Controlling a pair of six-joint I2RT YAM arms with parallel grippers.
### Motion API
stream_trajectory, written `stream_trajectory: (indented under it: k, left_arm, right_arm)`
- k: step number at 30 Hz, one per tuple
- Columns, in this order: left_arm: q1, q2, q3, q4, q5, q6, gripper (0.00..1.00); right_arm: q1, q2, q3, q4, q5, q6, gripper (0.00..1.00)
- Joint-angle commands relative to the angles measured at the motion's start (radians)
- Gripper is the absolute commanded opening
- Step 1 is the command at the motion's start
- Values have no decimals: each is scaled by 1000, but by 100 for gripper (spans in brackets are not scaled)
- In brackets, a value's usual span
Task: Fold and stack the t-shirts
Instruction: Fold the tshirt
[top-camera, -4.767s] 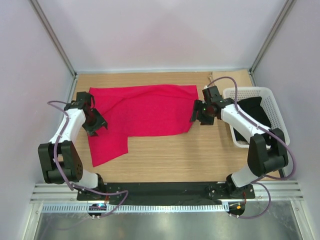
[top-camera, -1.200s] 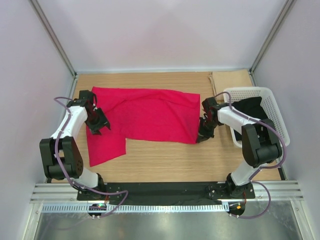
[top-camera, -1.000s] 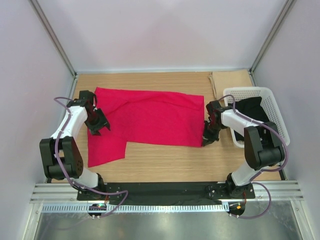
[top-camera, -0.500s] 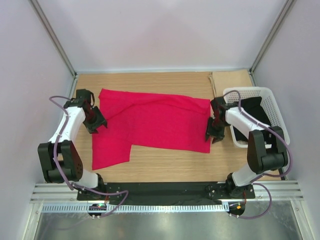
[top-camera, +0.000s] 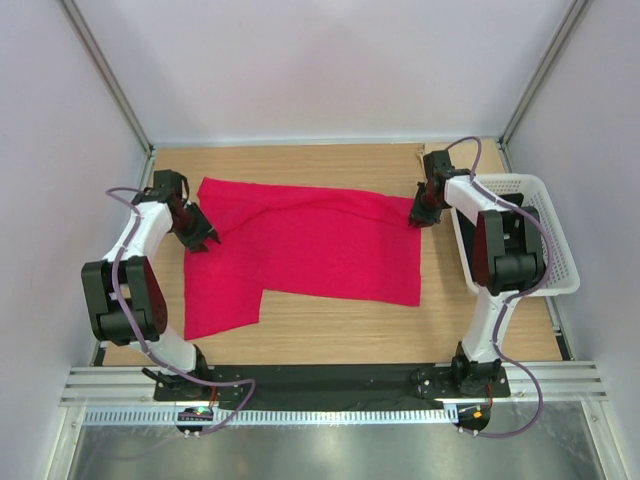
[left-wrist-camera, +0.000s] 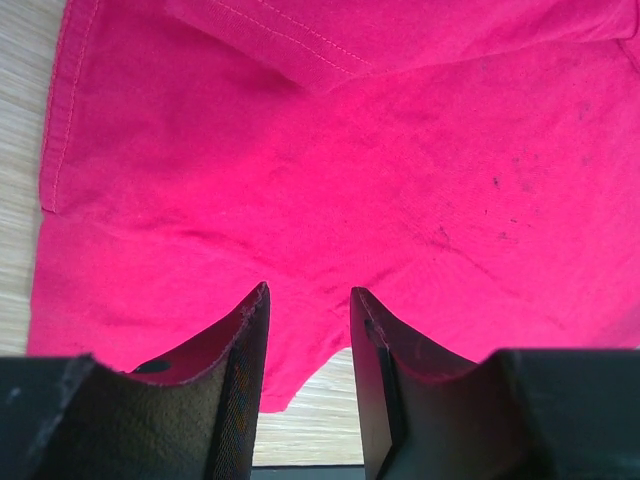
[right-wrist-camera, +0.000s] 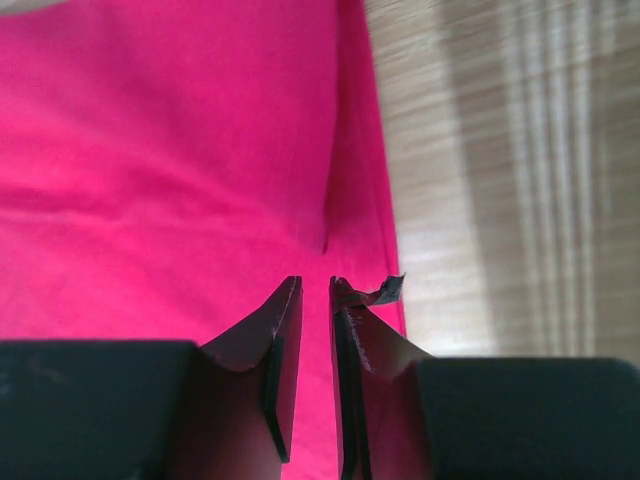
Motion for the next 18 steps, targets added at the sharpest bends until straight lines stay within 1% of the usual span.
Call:
stream_trajectory:
  k: [1,3,8,11,14,17,18]
  left_arm:
    - [3,4,23,19,37,15,39]
    - [3,5,34,14,44,15,39]
    - [5,12,62,20,18,12,42]
    - [5,49,121,-6,12,13,42]
    - [19,58,161,-6,-17,13,43]
    - [60,89,229,-4,-29,30,47]
    - [72,98,247,0,-28,47,50]
  right_arm:
    - [-10,37,61,39,-51,35,26]
    - [-12,57,72,36,-51,51,31]
    - [-15,77,84,29,-45,58,33]
    - [-18,91,81,33,-51,55,33]
    - [-19,105,87,24,-51,53,29]
    - [-19,106,97,21,-47,44,23]
    - [-19,112,104,13,-44,41,22]
